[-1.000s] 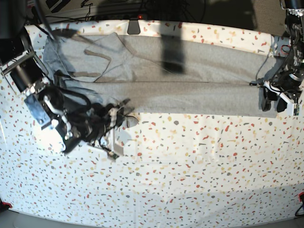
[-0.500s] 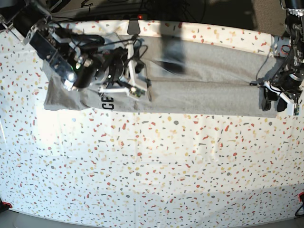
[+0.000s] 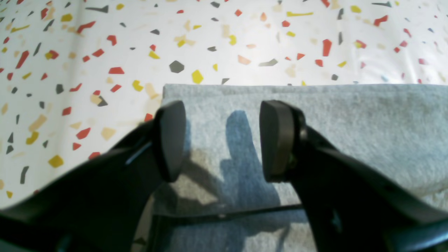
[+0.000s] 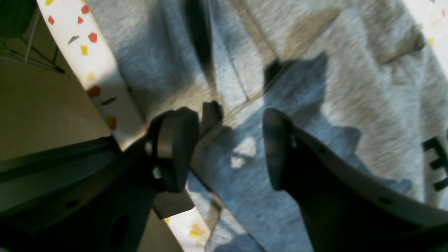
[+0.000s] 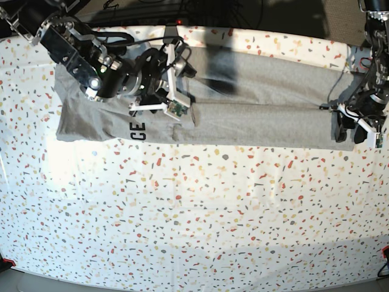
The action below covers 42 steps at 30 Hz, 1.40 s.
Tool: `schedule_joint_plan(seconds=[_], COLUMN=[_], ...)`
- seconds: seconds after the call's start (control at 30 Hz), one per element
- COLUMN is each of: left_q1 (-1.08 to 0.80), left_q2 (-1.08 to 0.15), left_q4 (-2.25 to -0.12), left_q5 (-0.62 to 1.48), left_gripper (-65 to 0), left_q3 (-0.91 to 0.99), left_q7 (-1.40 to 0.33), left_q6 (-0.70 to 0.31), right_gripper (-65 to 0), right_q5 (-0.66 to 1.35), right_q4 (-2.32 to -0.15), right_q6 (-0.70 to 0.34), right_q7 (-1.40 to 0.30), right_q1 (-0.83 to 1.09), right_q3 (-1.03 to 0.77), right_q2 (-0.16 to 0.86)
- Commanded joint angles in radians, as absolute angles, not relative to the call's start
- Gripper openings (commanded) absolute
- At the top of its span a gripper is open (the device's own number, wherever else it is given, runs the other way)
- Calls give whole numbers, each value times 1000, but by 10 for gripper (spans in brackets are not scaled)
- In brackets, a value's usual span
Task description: Fold the T-shirt properly
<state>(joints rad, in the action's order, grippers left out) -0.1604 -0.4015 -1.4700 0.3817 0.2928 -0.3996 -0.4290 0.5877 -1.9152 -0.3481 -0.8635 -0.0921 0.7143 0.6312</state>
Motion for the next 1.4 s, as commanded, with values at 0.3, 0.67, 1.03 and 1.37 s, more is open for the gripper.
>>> schedule_joint_plan(seconds=[0.3, 0.67, 1.03, 1.37], left_q1=[-152, -216, -191, -135], left_q2=[-476, -505, -504, -503], left_q4=[-1488, -1372, -1201, -1144], left_q5=[394, 616, 752, 753], left_gripper=[-319, -319, -319, -321], left_q3=[302, 450, 436, 311], left_q7=[-400, -442, -454, -449], left_q6=[-429, -537, -673, -681], right_gripper=[-314, -314, -314, -314], right_q5=[482, 537, 561, 560], right_q4=[-1937, -1805, -1755, -1755], right_q6=[-231, -228, -228, -228], right_q7=[-856, -852, -852, -869], right_q1=[-149, -99, -93, -93], right_q3=[573, 309, 300, 300], right_q2=[651, 751, 748, 748])
